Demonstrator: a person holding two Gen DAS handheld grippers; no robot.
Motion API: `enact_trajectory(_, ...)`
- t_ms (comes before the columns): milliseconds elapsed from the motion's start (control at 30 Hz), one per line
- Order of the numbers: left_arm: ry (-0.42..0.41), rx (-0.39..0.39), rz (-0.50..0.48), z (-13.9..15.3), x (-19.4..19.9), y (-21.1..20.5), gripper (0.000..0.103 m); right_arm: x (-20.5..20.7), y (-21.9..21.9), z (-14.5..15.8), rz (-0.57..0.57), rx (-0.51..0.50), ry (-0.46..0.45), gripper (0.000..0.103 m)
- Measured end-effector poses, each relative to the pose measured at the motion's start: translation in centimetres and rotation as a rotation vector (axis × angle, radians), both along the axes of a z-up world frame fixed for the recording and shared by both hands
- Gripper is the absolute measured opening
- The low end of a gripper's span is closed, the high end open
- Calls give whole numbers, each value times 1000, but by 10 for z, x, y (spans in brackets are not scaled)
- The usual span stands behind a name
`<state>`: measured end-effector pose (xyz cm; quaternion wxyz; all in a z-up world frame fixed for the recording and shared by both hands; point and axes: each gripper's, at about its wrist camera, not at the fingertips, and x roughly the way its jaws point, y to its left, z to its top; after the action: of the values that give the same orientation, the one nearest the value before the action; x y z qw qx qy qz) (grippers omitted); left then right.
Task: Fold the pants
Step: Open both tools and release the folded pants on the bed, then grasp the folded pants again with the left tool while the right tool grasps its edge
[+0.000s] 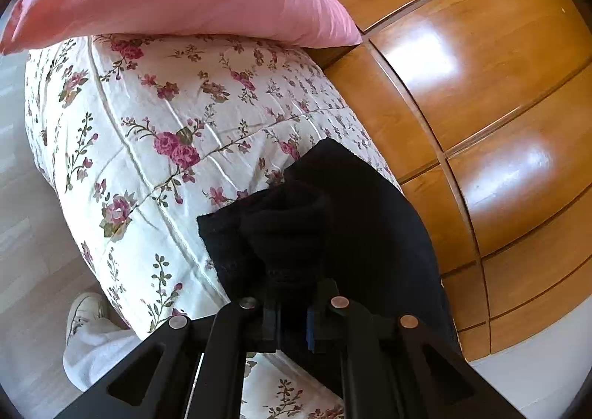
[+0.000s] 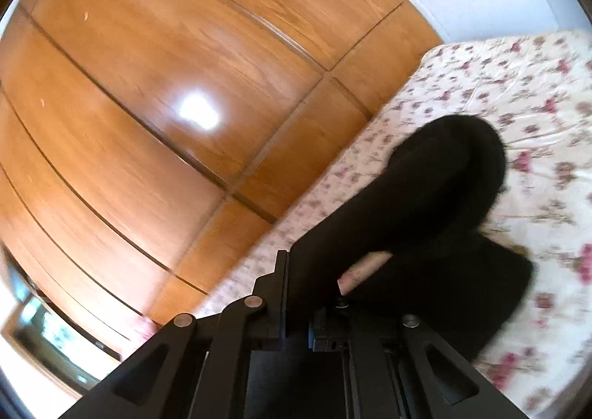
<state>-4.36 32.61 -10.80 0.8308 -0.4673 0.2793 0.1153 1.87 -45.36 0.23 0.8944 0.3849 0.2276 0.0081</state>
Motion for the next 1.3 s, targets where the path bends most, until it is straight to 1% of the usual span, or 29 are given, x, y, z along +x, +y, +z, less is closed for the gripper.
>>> enact_trajectory(67,-10,-16,0,0,-4,2,10,2,-4,-31,-8,-12,173,7)
enact_trajectory(100,-14,-22,3,-1,-4,3,10,3,-8,-52,-6,20,260,9)
enact_trajectory(133,-17,-26,4,-1,-5,4,10,3,-12,-70,-13,51,317,12)
enact_trajectory(167,-20,-27,2,-1,-5,5,9,1,-16,-84,-18,97,328,10)
enact_trajectory(200,-25,-21,4,1,-7,4,9,-4,-23,-89,-26,160,277,11)
enact_trajectory(267,-33,-4,0,5,-8,4,8,-6,-33,-90,-52,255,245,22)
enact_trajectory(333,-36,5,-1,6,-8,3,8,-10,-43,-86,-85,289,201,46)
enact_trajectory(367,-36,6,-1,5,-8,2,8,-13,-46,-83,-111,284,180,48)
enact_trajectory(400,-38,2,2,4,-8,2,8,-14,-48,-80,-130,272,174,48)
enact_trajectory(433,-43,-1,6,4,-9,3,7,-14,-50,-78,-138,254,179,40)
enact_trajectory(467,-49,5,17,6,-11,3,7,-12,-49,-74,-139,211,187,26)
enact_trajectory(500,-61,17,33,9,-13,4,7,-11,-45,-68,-140,137,196,7)
enact_trajectory(567,-74,53,47,16,-16,4,7,-4,-35,-56,-110,39,174,7)
enact_trajectory(633,-63,104,50,20,-17,1,7,-6,-39,-50,-99,45,133,7)
enact_trajectory(700,-27,132,40,17,-15,-2,7,0,-41,-57,-121,43,181,7)
enact_trajectory(767,10,128,48,10,-15,-1,12,5,-44,-73,-163,27,286,10)
enact_trajectory(800,11,115,47,8,-16,0,13,4,-46,-81,-167,52,284,8)
enact_trajectory(833,13,112,47,9,-17,1,17,-1,-48,-83,-181,80,257,9)
enact_trajectory(900,34,141,57,15,-18,2,22,-6,-52,-79,-204,104,267,11)
enact_trajectory(933,44,161,71,18,-20,2,26,-7,-52,-74,-236,82,276,17)
enact_trajectory(967,60,183,96,22,-23,2,30,-9,-48,-63,-284,14,286,23)
enact_trajectory(1033,90,234,187,31,-33,3,34,-11,-30,-34,-395,-229,329,77)
enact_trajectory(1067,100,262,242,36,-39,5,36,-14,-20,-22,-433,-324,318,82)
enact_trajectory(1100,118,291,309,42,-47,8,36,-16,-7,-8,-455,-423,283,82)
enact_trajectory(1133,136,320,376,47,-56,10,36,-13,11,6,-432,-520,240,82)
enact_trajectory(1167,141,347,443,53,-64,12,37,-7,24,12,-395,-571,218,82)
enact_trajectory(1200,117,357,483,59,-71,14,37,1,40,19,-334,-622,192,82)
enact_trajectory(1233,85,356,487,63,-73,13,37,10,59,23,-260,-656,163,83)
enact_trajectory(1300,34,352,425,72,-64,6,38,29,101,22,-81,-680,108,85)
